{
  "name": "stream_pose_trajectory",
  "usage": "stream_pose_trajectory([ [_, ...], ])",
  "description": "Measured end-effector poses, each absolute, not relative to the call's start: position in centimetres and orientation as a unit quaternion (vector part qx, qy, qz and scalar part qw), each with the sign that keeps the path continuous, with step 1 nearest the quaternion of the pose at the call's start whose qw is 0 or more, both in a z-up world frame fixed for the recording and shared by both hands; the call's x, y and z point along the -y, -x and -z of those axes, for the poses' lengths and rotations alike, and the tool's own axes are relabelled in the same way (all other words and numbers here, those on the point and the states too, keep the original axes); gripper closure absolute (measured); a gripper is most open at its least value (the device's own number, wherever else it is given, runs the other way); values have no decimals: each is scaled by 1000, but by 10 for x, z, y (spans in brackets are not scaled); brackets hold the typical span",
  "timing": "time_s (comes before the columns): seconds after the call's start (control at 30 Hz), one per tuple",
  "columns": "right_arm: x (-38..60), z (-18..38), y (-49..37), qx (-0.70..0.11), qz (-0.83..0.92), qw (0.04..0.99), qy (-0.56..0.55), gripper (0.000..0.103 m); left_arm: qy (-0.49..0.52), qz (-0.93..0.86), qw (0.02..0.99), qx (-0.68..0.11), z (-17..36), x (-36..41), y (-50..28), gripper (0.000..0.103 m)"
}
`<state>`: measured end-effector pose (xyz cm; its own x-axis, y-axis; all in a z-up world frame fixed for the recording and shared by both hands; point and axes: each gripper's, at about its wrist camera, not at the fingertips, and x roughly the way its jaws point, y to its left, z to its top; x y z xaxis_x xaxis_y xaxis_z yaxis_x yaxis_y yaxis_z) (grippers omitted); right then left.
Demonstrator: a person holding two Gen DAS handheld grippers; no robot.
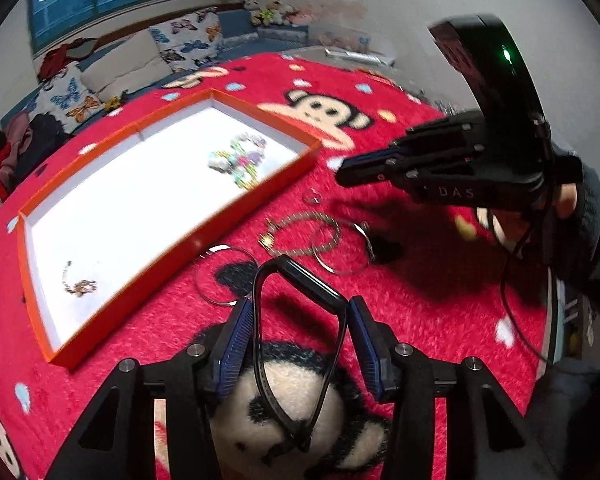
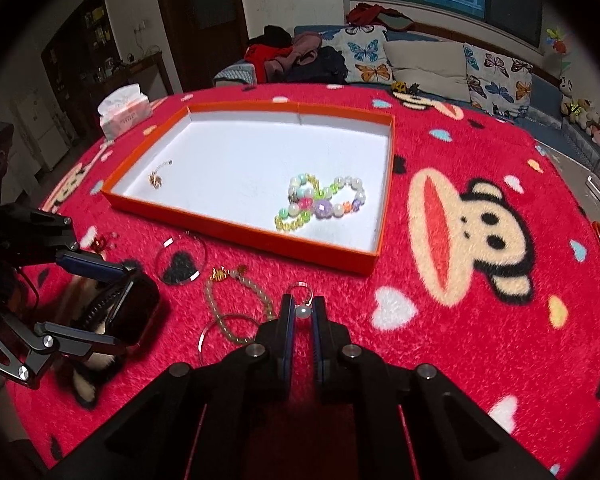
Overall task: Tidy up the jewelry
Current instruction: 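Carry the watch band and pearl stud into the tray and open both tools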
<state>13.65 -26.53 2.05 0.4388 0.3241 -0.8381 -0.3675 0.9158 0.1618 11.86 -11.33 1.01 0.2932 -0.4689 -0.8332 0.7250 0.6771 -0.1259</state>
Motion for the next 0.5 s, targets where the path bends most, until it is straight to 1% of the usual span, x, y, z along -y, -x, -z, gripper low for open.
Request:
stream_pose_trajectory([
  [0.17, 267, -33, -148, -474, -204, 856, 11, 93, -117, 351, 819, -438, -35, 102, -136, 51],
  [0.37, 266, -42, -174, -457, -201, 867, 3, 93, -103, 302, 852, -415, -62, 89, -180, 51],
  [0.5, 264, -36, -190, -461, -195, 866, 10, 93, -97, 273, 863, -414, -65, 83, -215, 51],
])
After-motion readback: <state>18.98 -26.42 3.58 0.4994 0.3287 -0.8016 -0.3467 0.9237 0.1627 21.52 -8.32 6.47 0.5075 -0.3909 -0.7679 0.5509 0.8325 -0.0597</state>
